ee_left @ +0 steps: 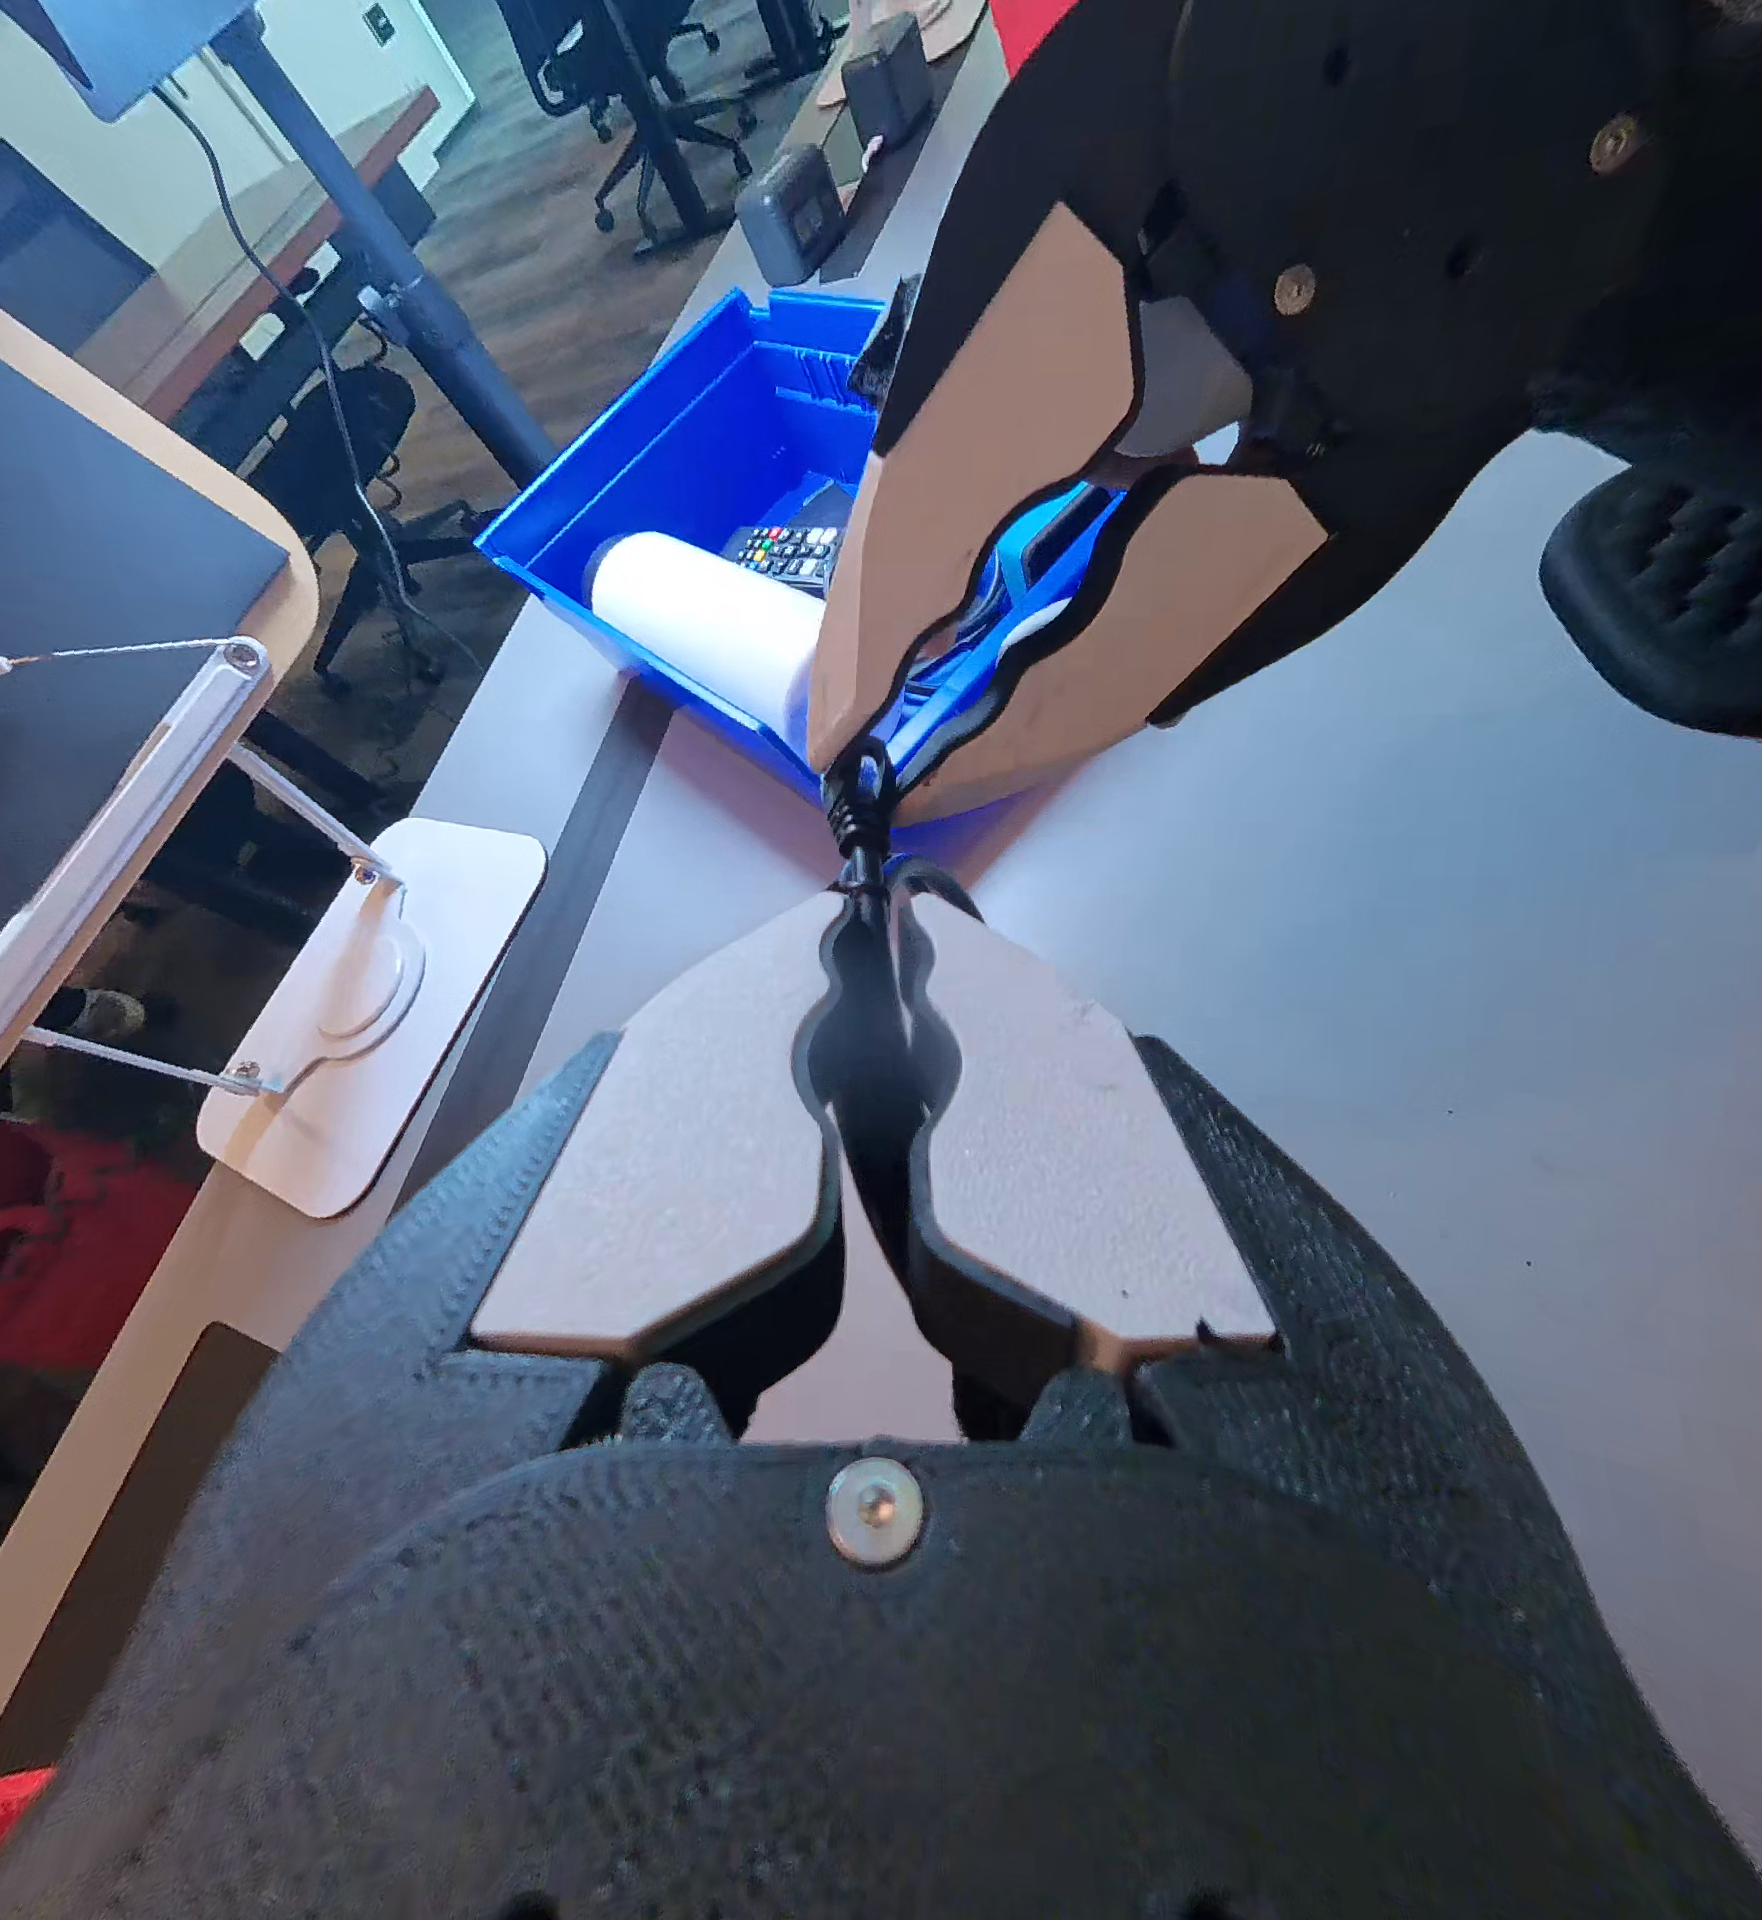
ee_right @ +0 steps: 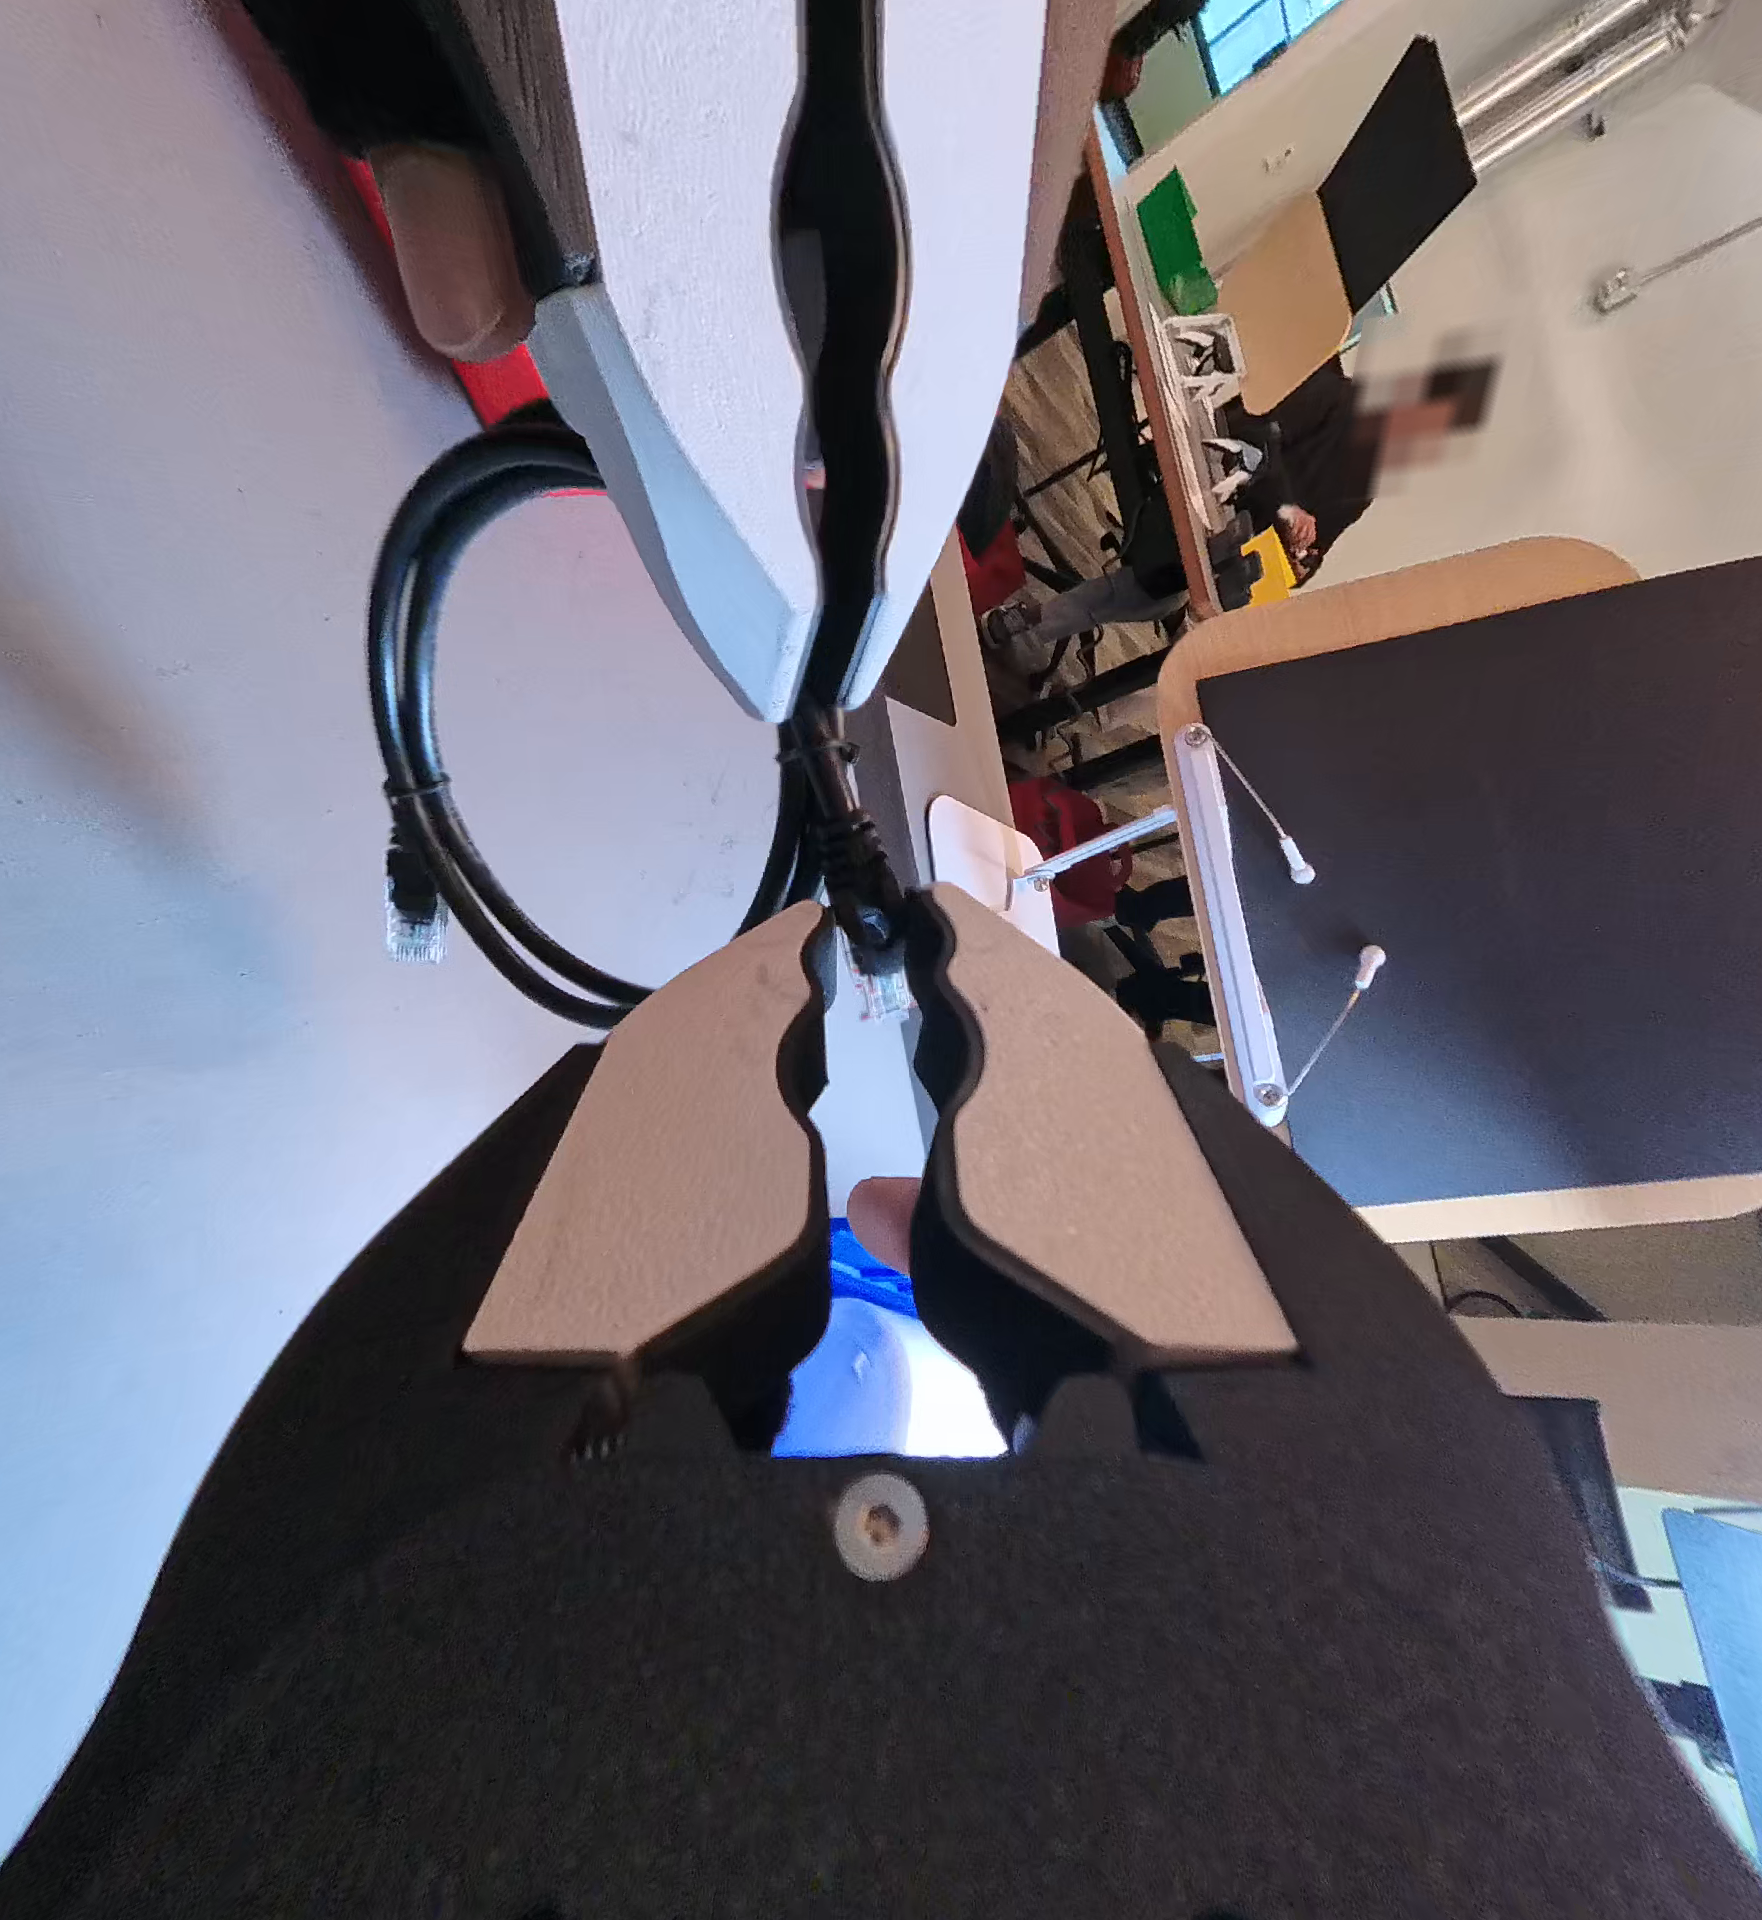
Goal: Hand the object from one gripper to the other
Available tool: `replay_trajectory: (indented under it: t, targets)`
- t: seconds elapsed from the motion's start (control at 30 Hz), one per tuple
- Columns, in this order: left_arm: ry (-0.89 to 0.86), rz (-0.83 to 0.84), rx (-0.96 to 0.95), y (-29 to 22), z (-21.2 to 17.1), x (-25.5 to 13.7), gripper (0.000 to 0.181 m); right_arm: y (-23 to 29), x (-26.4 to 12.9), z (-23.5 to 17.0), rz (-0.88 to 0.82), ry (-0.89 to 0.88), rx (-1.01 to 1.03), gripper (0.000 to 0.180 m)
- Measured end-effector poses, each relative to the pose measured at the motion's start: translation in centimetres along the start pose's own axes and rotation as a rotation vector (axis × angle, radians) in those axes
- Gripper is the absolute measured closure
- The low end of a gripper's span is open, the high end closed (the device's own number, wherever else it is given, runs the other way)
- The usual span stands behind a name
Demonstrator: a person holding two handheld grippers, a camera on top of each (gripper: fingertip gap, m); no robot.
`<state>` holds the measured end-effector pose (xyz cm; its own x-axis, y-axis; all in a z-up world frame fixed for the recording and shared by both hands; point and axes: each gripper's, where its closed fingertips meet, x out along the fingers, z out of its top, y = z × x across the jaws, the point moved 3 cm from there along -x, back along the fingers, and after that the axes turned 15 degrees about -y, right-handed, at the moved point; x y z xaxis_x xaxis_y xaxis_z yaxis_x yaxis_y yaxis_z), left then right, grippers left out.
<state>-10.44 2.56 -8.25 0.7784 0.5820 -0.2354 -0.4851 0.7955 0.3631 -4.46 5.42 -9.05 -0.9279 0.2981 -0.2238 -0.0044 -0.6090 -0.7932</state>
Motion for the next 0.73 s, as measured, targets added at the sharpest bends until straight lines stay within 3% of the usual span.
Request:
replay_trajectory:
  t: [0.23, 0.4, 0.53, 0.6, 0.73]
  targets:
    - [0.061, 0.016, 0.091, -0.4, -0.6, 0.5, 0.167, 0.4, -0.3, 0.8, 0.036, -0.006, -0.028, 0.168]
    - [0.072, 0.063, 0.134, 0.4, -1.0, 0.5, 0.175, 0.3, -0.4, 1.4, 0.032, -0.044, -0.008, 0.168]
    - [0.092, 0.068, 0.140, 0.3, -0.8, 0.5, 0.181, 0.4, -0.4, -0.5, 0.033, 0.136, -0.046, 0.163]
    - [0.104, 0.066, 0.159, 0.1, -0.9, 0.6, 0.181, 0.6, 0.0, -0.2, 0.022, 0.127, -0.049, 0.159]
    - [0.125, 0.072, 0.148, 0.3, -1.6, 0.8, 0.181, 1.4, 0.8, -2.0, 0.057, 0.168, -0.039, 0.179]
